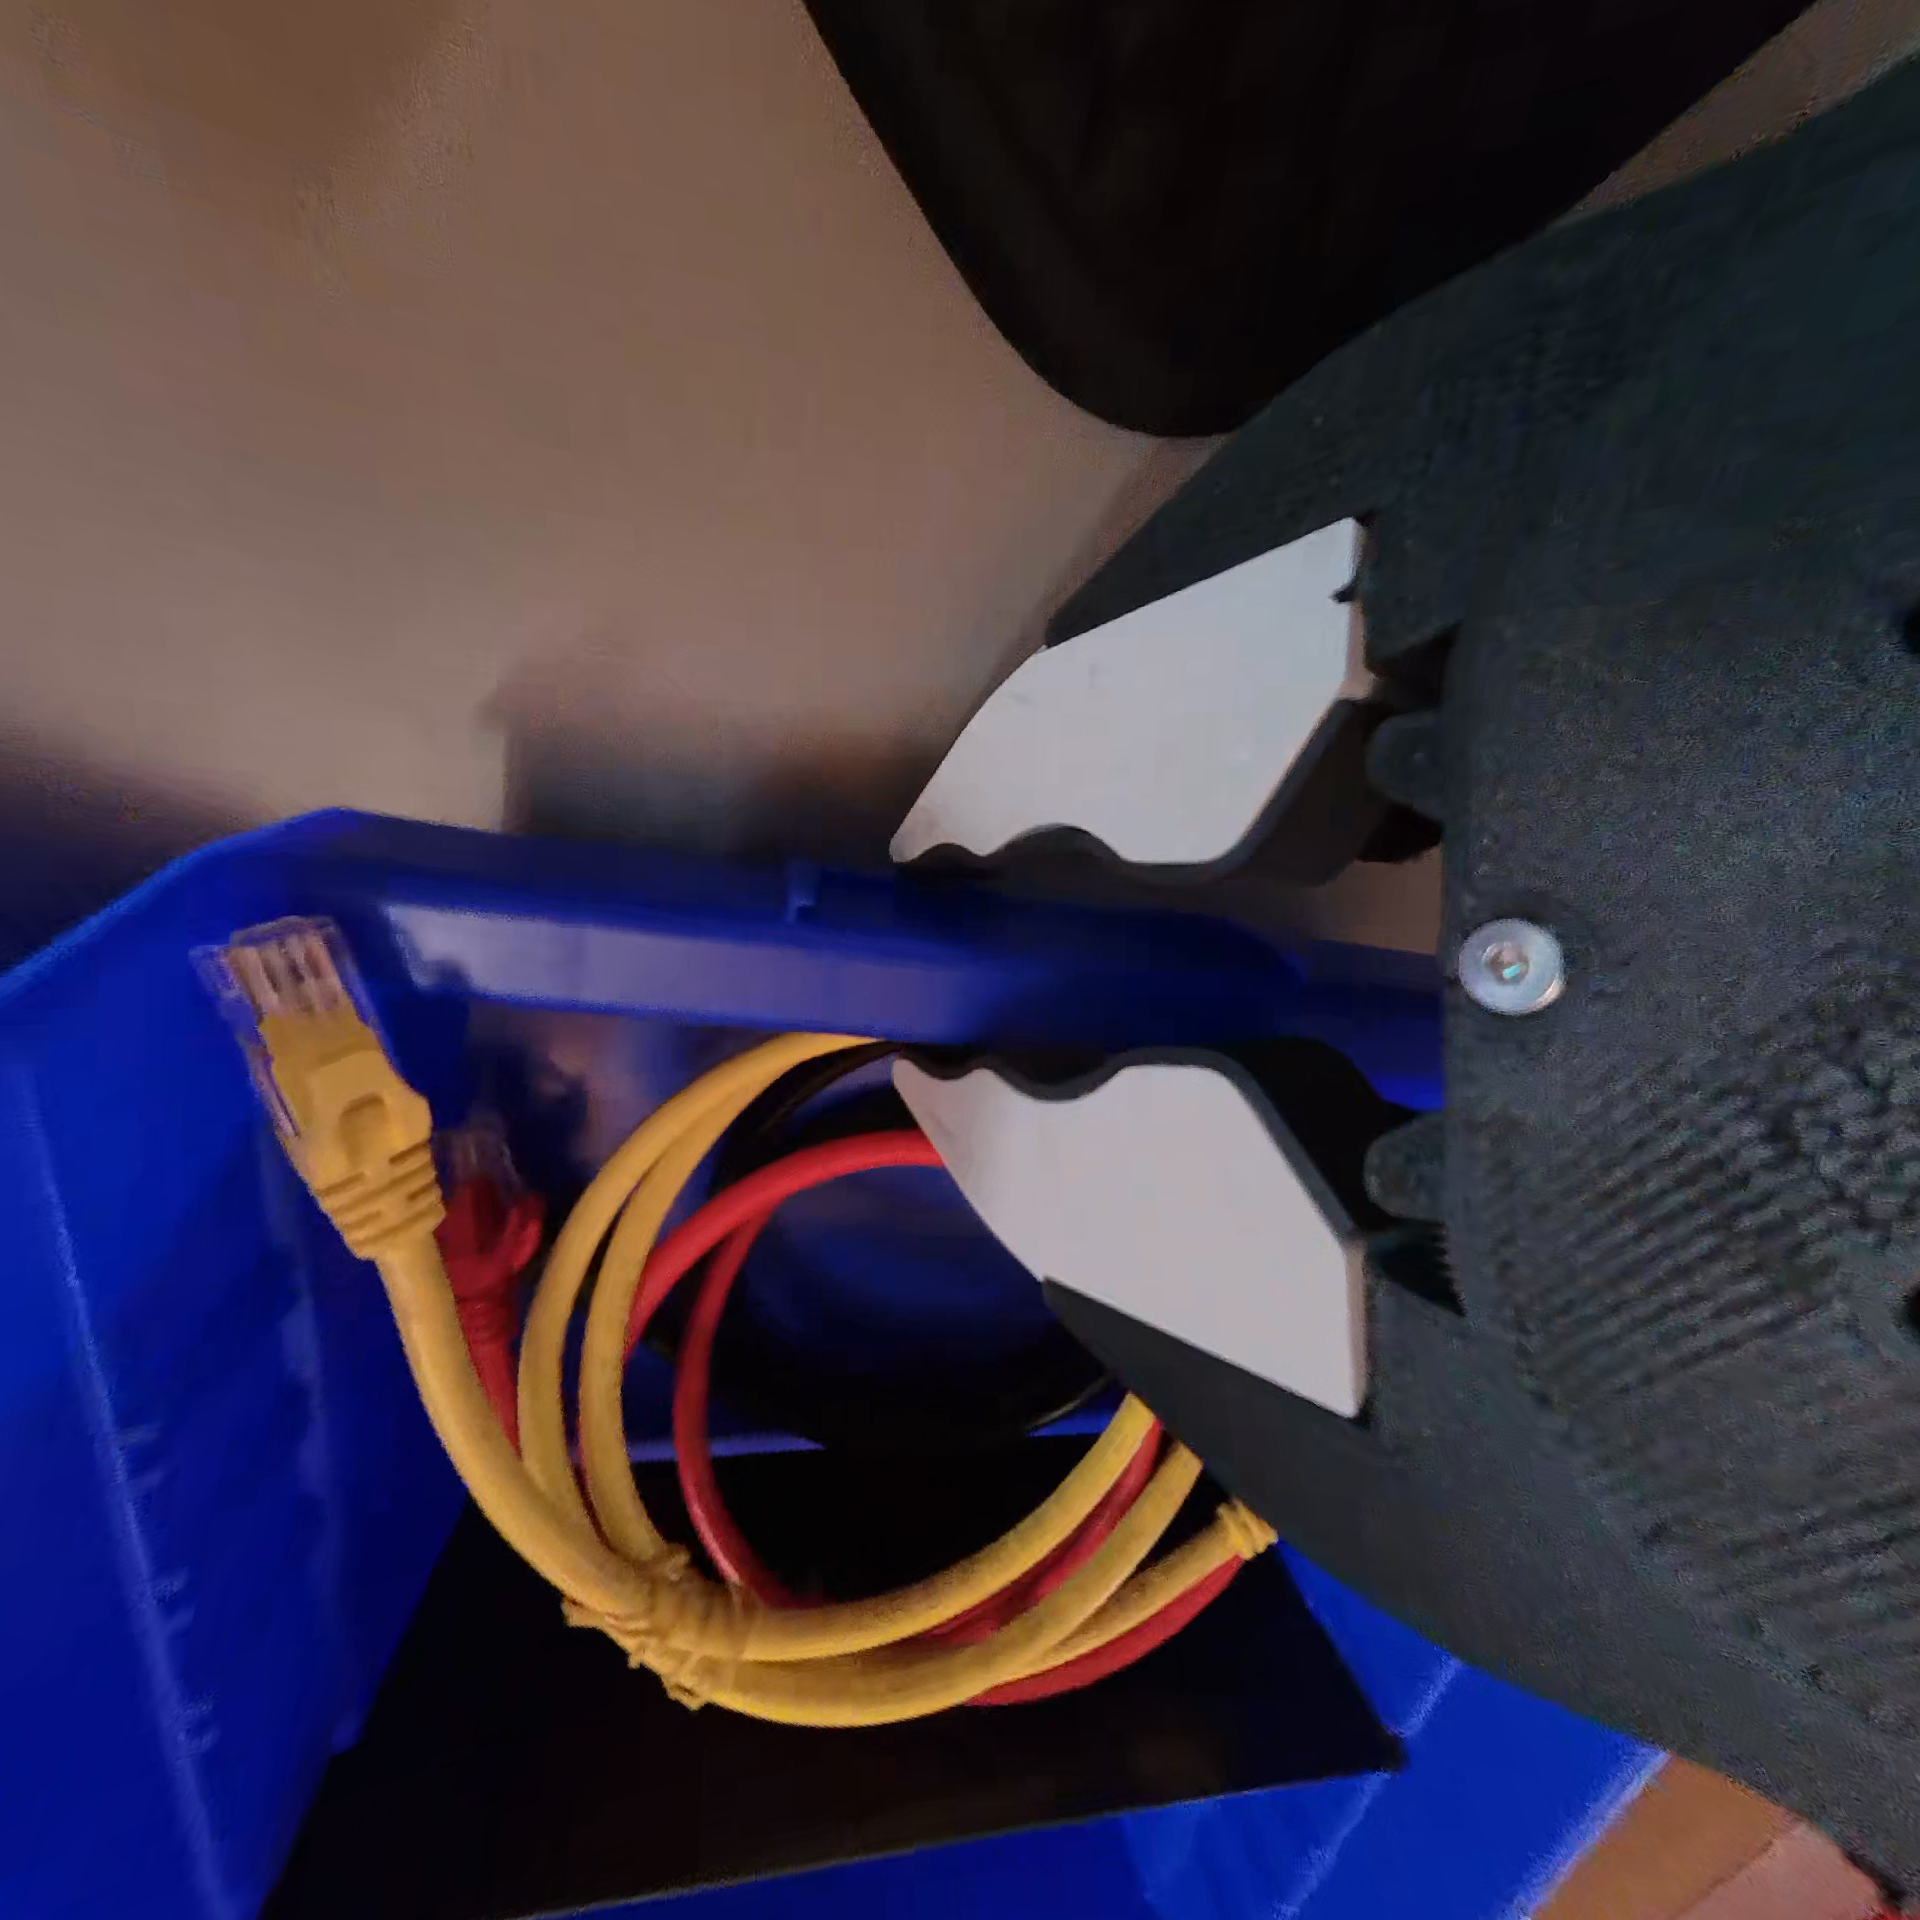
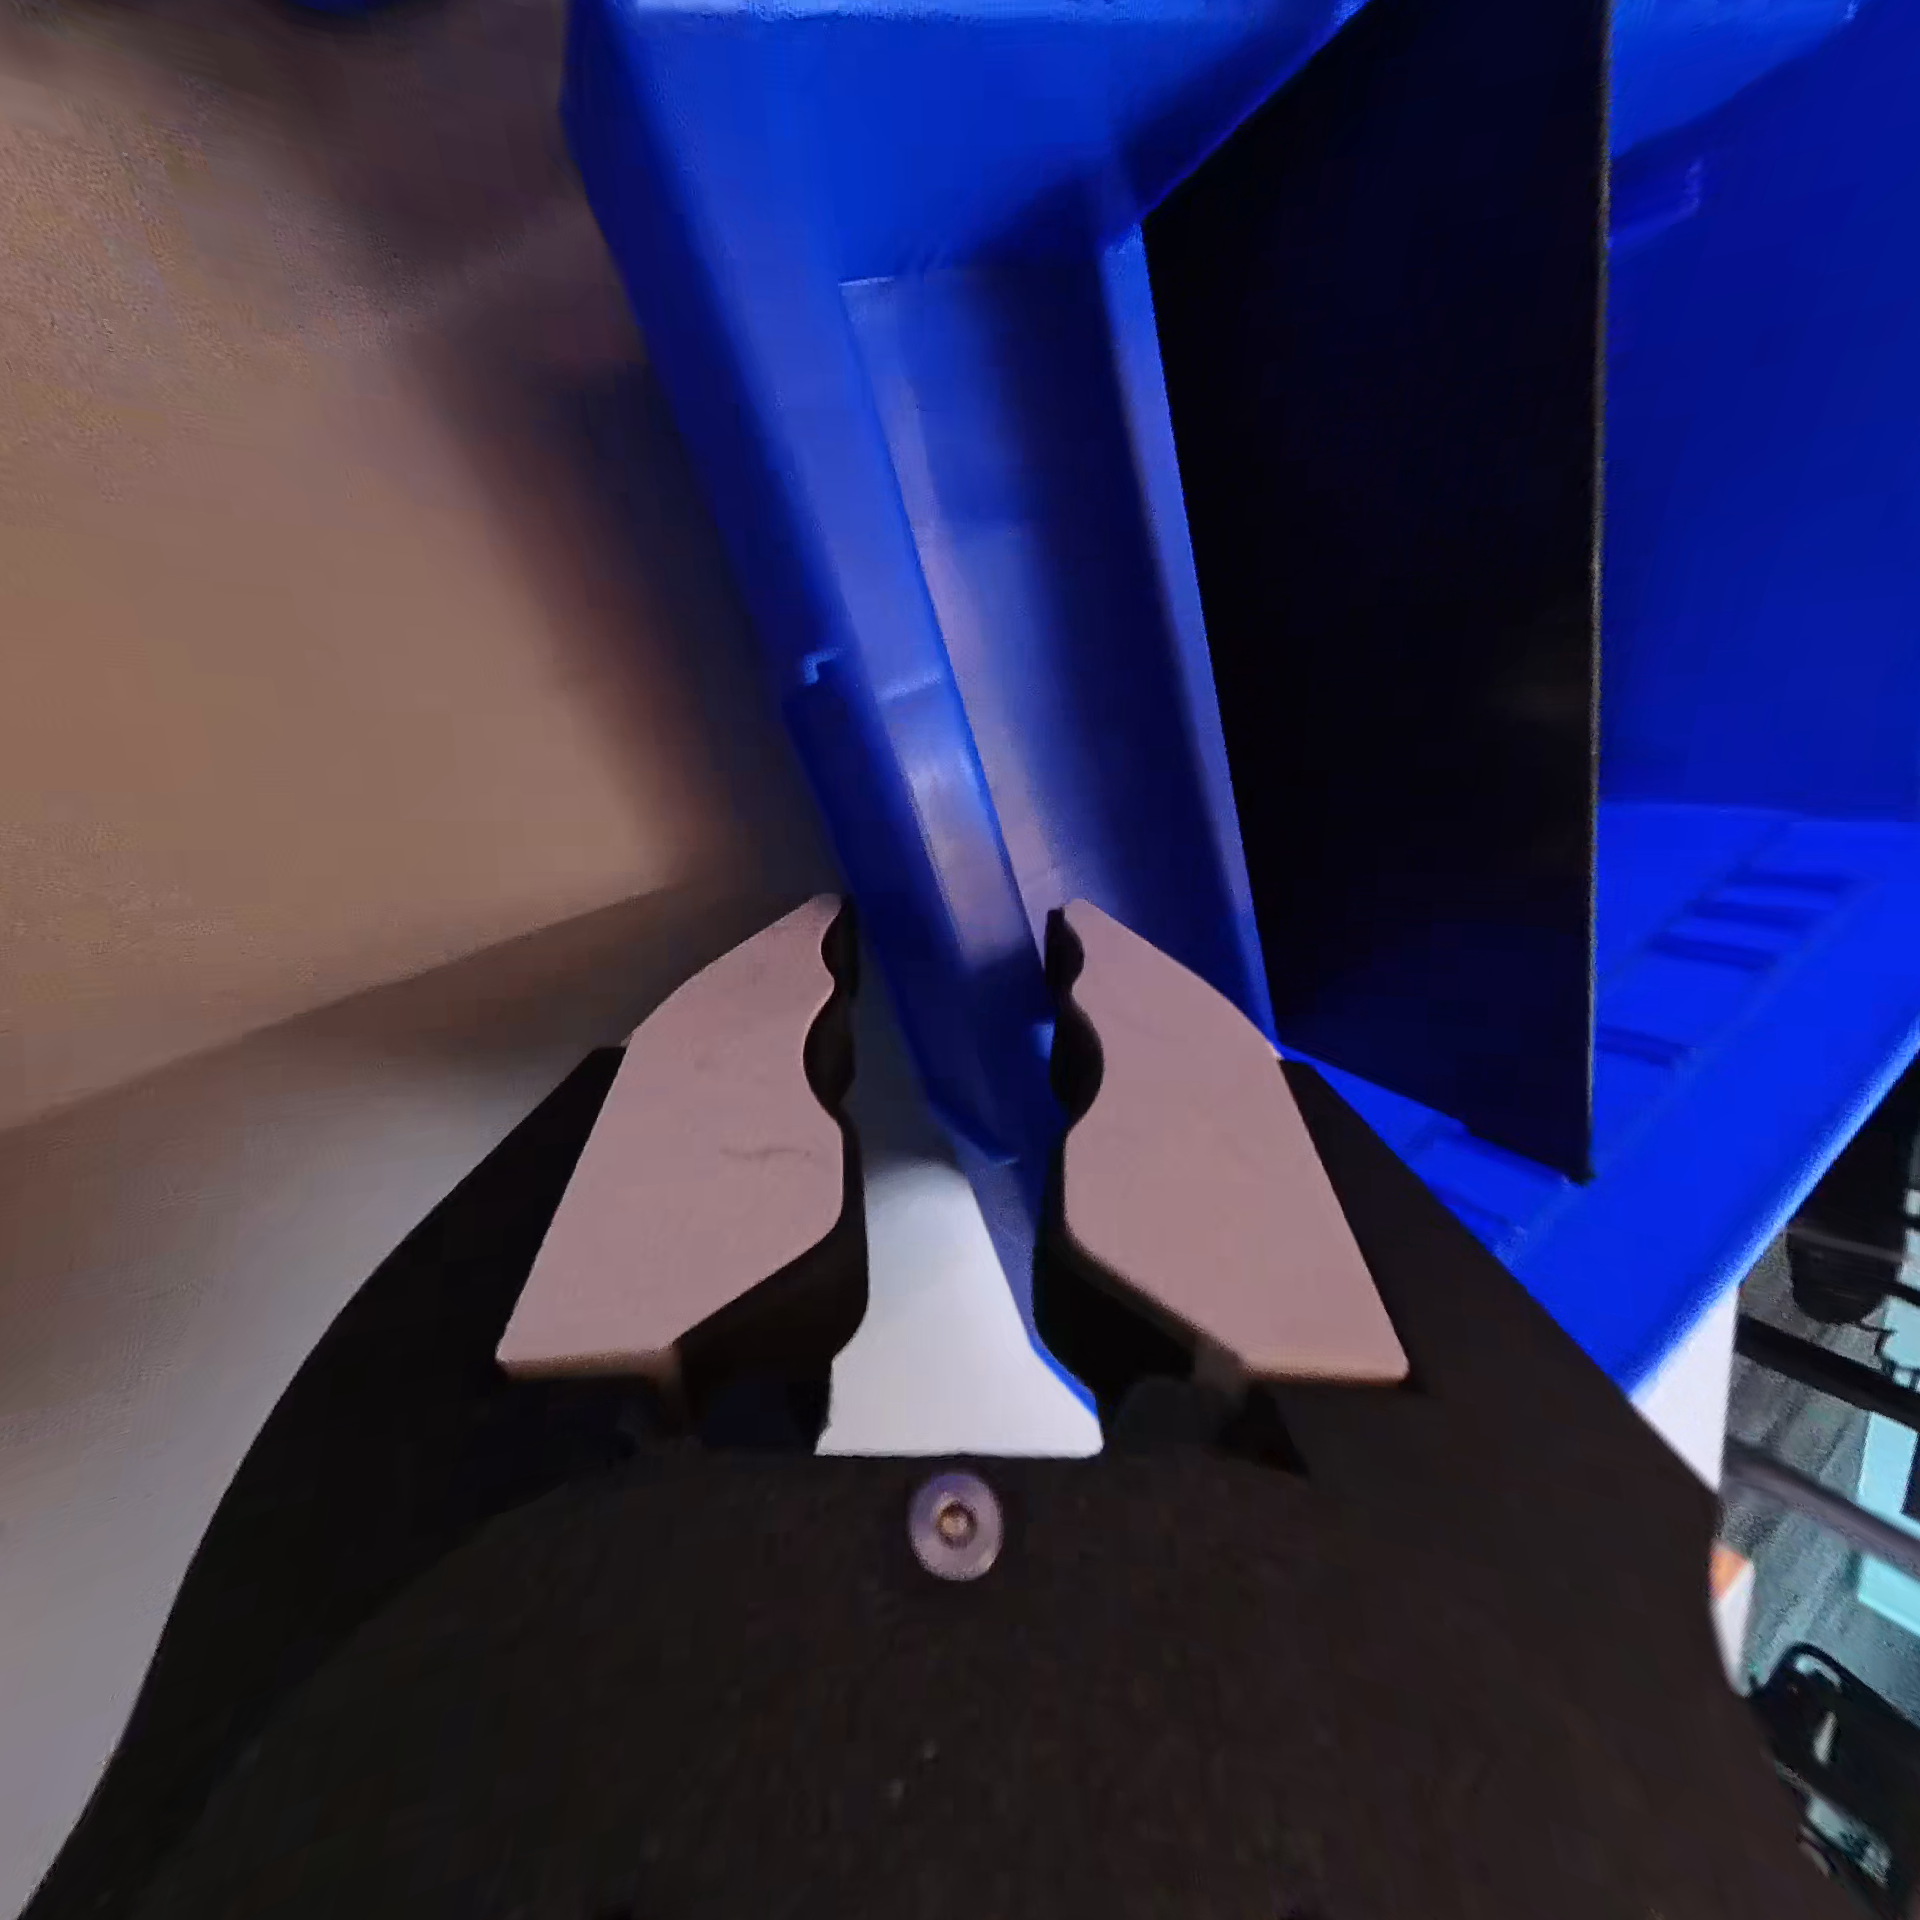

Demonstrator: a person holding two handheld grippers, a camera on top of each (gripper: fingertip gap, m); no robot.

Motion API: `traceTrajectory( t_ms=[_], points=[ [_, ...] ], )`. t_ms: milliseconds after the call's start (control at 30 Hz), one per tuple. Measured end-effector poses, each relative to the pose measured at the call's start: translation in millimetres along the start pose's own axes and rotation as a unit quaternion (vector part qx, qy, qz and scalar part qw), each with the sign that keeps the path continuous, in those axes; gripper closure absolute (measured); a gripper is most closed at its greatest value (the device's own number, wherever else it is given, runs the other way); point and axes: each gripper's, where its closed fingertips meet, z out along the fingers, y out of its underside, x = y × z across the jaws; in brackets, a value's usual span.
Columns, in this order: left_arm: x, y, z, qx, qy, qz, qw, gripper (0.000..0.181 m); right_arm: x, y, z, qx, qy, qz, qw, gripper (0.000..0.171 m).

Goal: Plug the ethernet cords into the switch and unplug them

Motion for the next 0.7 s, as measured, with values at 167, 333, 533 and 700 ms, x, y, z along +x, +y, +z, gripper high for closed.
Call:
traceTrajectory(
  t_ms=[167,333,533,700],
  points=[
    [-14,-5,8,0.016,-0.003,-0.016,1.000,0.152,-16,59,-38,0.005,0.009,0.035,0.999,0.136],
    [-27,-5,14,0.021,-0.006,-0.019,1.000,0.153,-15,135,-68,-0.022,0.043,0.084,0.995,0.138],
    [-43,-8,22,0.020,-0.008,-0.030,0.999,0.152,20,223,-77,-0.085,0.083,0.125,0.985,0.138],
    [-57,-10,29,0.021,-0.005,-0.041,0.999,0.152,64,262,-66,-0.098,0.090,0.128,0.983,0.140]
  ],
)
